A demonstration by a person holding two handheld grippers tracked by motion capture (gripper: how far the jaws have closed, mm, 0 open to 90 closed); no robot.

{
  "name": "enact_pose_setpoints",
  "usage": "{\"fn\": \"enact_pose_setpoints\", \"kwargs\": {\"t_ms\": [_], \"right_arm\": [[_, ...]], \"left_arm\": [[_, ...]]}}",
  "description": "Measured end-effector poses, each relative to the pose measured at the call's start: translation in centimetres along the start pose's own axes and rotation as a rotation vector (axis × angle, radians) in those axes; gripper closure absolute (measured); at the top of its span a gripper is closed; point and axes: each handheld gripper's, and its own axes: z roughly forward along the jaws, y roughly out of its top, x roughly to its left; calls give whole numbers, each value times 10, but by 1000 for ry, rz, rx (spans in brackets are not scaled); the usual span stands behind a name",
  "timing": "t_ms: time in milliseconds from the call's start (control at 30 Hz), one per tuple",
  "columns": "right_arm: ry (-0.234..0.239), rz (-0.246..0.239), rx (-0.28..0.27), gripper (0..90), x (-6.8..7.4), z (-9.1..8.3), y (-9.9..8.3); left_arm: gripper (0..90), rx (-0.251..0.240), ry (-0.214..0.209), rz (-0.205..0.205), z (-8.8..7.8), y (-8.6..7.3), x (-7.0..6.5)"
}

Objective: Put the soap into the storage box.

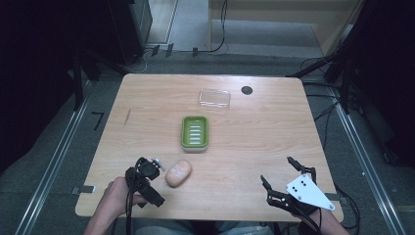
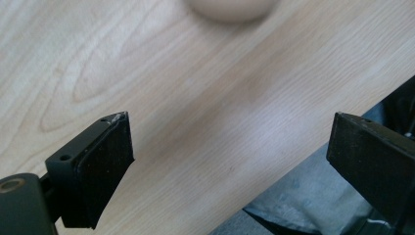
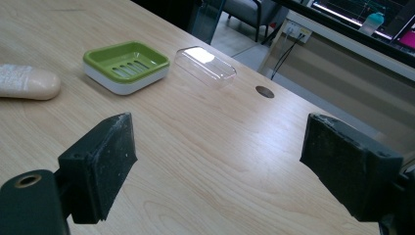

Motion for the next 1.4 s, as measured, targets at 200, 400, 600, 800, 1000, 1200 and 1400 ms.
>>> {"fn": "enact_pose_setpoints", "kwargs": {"t_ms": [200,400,600,800,1000,1200,1400], "right_arm": [[2,-2,2,131,0,1,0],[3,-5,1,131,0,1,0],[-2,1,-2,130,0,0,0],[-3,6,-1,131,-1,0,0],[-2,8,-2,131,-1,0,0],[-2,8,-3,131,-1,0,0],[-2,8,-2,131,-1,0,0]], "left_arm": [[34,-3,-6,12,0,9,-3],[33,-12,-4,17,-1,17,-5],[26,-19,-2,27,-2,23,-6],[22,-45,3,43,-6,33,-8],[21,-51,-1,47,-4,43,-9],[18,-48,-4,59,-2,52,-9],[17,-56,-2,61,0,62,-9]]}}
